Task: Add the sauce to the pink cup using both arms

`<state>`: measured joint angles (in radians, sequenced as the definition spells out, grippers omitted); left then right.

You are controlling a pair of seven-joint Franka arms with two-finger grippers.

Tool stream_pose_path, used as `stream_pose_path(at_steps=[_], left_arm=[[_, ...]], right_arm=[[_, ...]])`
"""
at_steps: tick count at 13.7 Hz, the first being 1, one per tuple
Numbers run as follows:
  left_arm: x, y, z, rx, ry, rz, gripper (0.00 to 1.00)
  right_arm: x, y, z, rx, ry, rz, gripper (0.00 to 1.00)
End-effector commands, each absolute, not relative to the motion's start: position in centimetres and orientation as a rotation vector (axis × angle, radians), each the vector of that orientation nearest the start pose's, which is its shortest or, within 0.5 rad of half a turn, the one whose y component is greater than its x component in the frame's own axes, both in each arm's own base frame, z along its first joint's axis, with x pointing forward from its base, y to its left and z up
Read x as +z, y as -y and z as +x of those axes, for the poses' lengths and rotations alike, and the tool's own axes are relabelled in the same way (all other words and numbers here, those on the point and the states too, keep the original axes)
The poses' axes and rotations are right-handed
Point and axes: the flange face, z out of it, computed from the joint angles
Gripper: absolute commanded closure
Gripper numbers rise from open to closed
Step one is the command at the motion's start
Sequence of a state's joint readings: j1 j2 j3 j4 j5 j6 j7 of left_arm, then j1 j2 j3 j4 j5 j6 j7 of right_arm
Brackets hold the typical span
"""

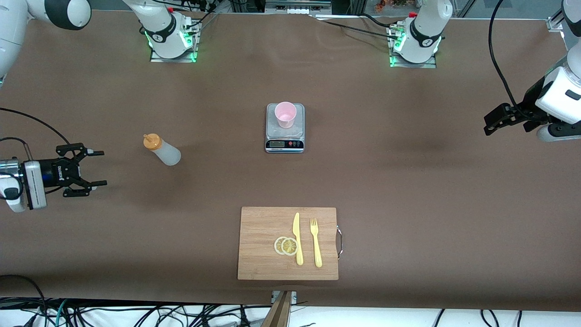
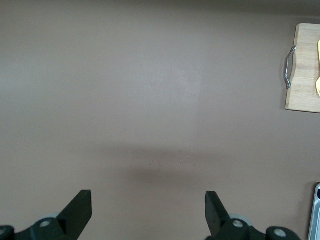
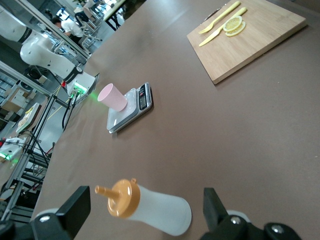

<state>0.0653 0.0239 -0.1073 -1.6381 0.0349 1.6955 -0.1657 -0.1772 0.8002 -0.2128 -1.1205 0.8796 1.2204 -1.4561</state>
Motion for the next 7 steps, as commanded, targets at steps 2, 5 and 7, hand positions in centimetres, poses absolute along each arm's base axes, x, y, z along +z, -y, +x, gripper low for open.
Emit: stream_pose_path(at_steps=[2, 5, 7], left_arm=[[59.6, 2.0, 57.5, -0.048, 0.202, -3.127, 0.00], [59.6, 2.0, 57.5, -0.048, 0.202, -3.125, 0.00], [59.6, 2.0, 57.5, -0.048, 0.202, -3.125, 0.00]], right_arm=[[38.7, 7.3, 69.4, -0.021, 1.027, -2.037, 0.00], [43.6, 5.0, 68.7, 0.106, 0.907, -2.223, 0.00], [47.4, 2.8, 67.8, 0.204, 0.782, -2.376, 0.00]])
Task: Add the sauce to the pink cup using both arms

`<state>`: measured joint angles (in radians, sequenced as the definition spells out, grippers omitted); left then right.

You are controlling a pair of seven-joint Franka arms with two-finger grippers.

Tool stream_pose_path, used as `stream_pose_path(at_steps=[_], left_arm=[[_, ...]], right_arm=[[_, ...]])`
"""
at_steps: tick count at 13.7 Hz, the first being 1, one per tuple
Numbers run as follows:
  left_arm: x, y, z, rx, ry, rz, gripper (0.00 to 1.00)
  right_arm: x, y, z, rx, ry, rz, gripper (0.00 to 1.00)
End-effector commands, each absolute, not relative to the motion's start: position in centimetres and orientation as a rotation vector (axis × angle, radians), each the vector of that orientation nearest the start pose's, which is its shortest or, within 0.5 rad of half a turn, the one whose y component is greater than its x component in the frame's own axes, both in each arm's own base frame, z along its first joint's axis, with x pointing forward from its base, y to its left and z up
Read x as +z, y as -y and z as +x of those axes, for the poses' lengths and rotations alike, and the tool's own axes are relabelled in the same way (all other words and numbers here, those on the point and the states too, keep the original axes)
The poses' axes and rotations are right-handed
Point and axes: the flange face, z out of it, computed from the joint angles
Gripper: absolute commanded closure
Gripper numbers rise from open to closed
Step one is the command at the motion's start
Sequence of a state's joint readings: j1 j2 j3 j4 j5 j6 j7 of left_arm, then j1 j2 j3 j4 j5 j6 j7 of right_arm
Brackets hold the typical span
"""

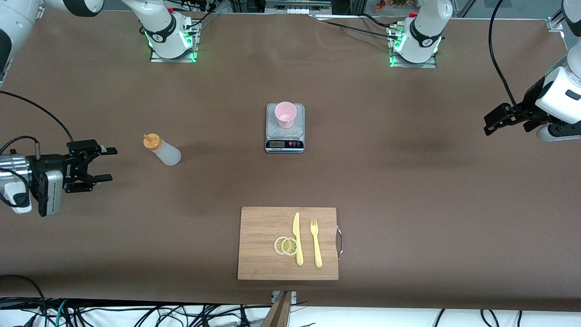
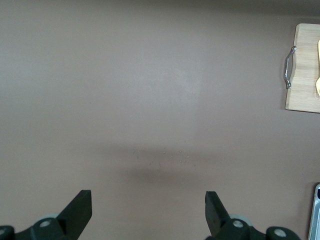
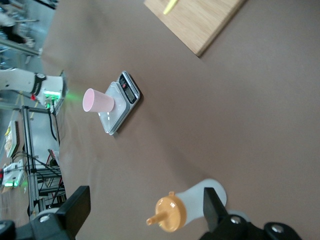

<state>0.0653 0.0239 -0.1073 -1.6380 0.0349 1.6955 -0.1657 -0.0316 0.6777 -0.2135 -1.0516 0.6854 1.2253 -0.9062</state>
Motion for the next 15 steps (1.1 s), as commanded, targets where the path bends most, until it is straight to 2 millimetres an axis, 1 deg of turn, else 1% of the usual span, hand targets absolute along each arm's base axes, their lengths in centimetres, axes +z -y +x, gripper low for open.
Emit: stream_pose_path(at_steps=[1, 2, 4, 7, 11, 12, 15], left_arm=[[59.6, 2.0, 57.5, -0.048, 0.202, -3.125, 0.00], [59.6, 2.0, 57.5, -0.048, 0.202, -3.125, 0.00], [59.5, 2.0, 57.5, -0.045, 0.212, -3.125, 0.00], [59.4, 2.0, 57.5, -0.043, 0.214, -3.126, 0.00], [59.2, 2.0, 57.6, -0.038, 0.212, -3.126, 0.00], [59.2, 2.0, 57.6, -0.038, 0.212, -3.128, 0.00], [59.6, 1.1, 57.4, -0.040, 0.217, -3.127, 0.00]], right_arm=[[48.9, 1.6, 67.3, 0.248, 0.718, -2.452, 0.00], [50.2, 0.8, 66.6, 0.287, 0.646, -2.520, 0.00], [51.9, -0.4, 65.1, 0.329, 0.515, -2.636, 0.00], [53.7, -2.0, 63.1, 0.410, 0.435, -2.804, 0.00], [53.9, -3.5, 60.1, 0.517, 0.193, -2.906, 0.00], [54.2, -3.4, 59.2, 0.530, 0.168, -2.913, 0.00], [53.6, -1.9, 57.4, 0.591, 0.192, -3.012, 0.00]])
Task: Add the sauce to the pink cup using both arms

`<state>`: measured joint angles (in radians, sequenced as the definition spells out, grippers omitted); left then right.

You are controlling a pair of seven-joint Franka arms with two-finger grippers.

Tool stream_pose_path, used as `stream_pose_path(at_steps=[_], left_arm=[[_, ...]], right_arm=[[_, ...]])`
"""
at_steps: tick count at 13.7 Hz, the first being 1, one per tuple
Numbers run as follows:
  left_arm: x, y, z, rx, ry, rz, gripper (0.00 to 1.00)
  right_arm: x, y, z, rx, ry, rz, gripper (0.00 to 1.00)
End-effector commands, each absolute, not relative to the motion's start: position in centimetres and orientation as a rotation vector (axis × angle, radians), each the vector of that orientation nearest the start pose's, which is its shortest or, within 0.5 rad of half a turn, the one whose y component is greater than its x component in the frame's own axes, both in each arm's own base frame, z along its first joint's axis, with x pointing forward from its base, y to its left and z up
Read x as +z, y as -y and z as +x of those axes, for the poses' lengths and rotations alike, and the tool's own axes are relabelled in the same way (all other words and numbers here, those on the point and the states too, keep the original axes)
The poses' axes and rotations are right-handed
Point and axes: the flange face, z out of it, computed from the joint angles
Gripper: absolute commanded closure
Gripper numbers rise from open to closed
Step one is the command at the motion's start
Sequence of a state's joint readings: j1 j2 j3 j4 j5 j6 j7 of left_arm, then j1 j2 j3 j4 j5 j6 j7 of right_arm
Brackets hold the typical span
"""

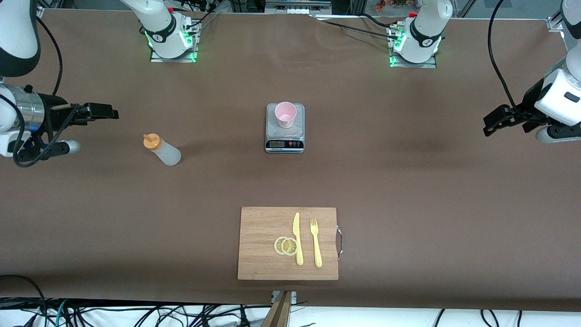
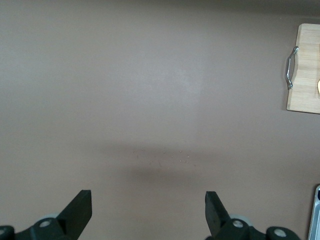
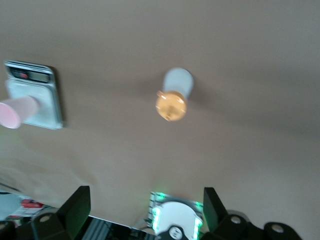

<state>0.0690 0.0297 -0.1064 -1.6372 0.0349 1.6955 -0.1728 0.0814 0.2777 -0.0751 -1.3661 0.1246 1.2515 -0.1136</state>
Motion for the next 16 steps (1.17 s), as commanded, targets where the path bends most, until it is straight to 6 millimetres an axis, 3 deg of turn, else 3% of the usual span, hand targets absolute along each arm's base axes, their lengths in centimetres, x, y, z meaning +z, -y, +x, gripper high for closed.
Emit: stream_pose_path(at_steps=[1, 6, 8, 11, 13, 16], left_arm=[[59.5, 1.1, 57.3, -0.024, 0.207, -3.125, 0.00], [59.5, 1.5, 57.1, -0.009, 0.188, -3.124, 0.00], [59.5, 1.4, 57.1, -0.005, 0.185, -3.124, 0.00], [59.5, 1.4, 57.1, -0.005, 0.178, -3.121, 0.00], [59.5, 1.4, 57.0, -0.002, 0.168, -3.121, 0.00], [59.3, 1.3, 57.0, 0.002, 0.168, -3.120, 0.00]], right_arm=[[53.7, -1.7, 57.7, 0.556, 0.225, -3.020, 0.00], [55.3, 0.7, 59.4, 0.322, 0.257, -3.158, 0.00], [56.7, 2.2, 59.2, 0.251, 0.198, -3.177, 0.00], [58.5, 2.5, 58.6, 0.185, 0.192, -3.184, 0.00], [59.1, 2.6, 58.3, 0.171, 0.187, -3.186, 0.00], [58.3, 2.5, 56.8, 0.208, 0.139, -3.172, 0.00]])
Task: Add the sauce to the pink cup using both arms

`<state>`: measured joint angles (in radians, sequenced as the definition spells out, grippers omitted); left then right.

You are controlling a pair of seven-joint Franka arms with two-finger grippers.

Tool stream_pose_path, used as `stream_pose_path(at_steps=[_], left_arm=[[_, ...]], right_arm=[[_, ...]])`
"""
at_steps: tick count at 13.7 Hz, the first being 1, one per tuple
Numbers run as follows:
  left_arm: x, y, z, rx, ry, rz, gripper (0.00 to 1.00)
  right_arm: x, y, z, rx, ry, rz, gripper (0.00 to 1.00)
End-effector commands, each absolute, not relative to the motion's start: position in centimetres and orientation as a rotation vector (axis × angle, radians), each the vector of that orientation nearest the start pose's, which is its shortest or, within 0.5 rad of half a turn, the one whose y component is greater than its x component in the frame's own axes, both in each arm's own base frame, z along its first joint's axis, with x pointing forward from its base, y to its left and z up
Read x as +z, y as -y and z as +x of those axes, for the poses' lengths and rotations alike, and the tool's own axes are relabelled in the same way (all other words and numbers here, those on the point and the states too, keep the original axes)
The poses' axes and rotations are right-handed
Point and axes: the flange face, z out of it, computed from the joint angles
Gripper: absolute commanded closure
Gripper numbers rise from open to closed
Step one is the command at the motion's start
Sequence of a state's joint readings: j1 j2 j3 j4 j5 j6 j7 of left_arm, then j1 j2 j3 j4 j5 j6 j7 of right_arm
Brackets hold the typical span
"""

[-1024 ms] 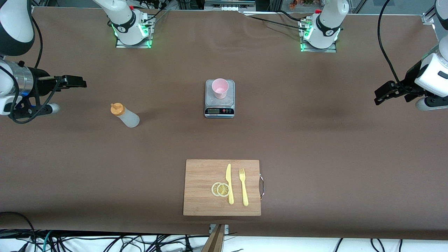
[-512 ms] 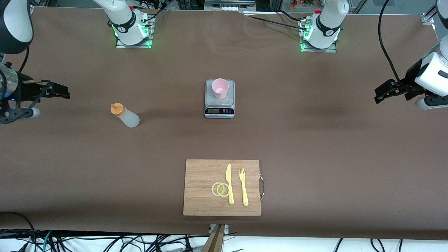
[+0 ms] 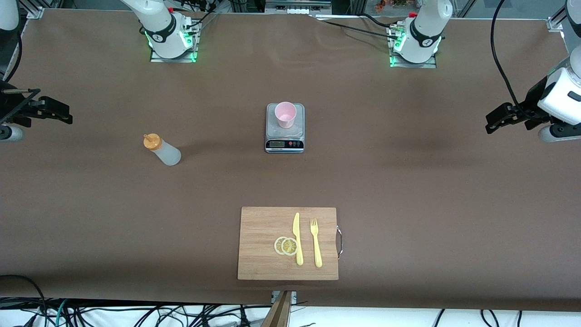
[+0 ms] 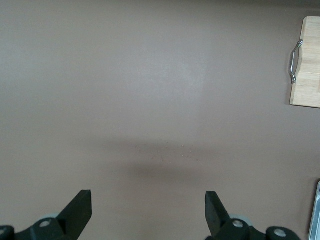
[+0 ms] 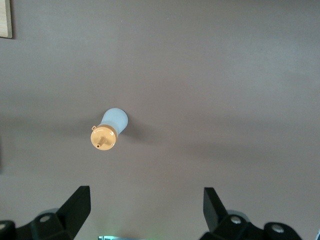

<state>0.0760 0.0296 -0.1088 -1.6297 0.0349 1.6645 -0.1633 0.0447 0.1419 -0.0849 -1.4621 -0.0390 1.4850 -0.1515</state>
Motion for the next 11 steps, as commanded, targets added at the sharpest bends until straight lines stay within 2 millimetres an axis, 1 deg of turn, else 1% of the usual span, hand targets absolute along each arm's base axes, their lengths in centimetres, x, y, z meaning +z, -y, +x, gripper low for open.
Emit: stream_pose_path(at_steps=[1, 3, 5, 6, 8, 11], left_arm=[[59.1, 1.3, 57.0, 0.009, 0.165, -3.119, 0.00], [59.0, 1.2, 56.8, 0.014, 0.165, -3.115, 0.00], [58.7, 1.2, 55.9, 0.021, 0.166, -3.112, 0.00], [58.8, 1.1, 55.7, 0.021, 0.169, -3.111, 0.00], [58.5, 0.9, 55.5, 0.033, 0.173, -3.109, 0.00], [58.2, 0.6, 55.2, 0.046, 0.098, -3.116, 0.00]], right_arm=[[58.3, 2.5, 56.6, 0.209, 0.073, -3.173, 0.00], [58.2, 1.8, 56.4, 0.214, 0.063, -3.166, 0.00], [57.6, 1.4, 56.7, 0.226, 0.086, -3.129, 0.00], [57.2, 1.8, 57.2, 0.232, 0.076, -3.126, 0.00], [57.1, 2.1, 57.8, 0.229, 0.069, -3.123, 0.00], [57.3, 2.2, 57.9, 0.225, 0.067, -3.125, 0.00]])
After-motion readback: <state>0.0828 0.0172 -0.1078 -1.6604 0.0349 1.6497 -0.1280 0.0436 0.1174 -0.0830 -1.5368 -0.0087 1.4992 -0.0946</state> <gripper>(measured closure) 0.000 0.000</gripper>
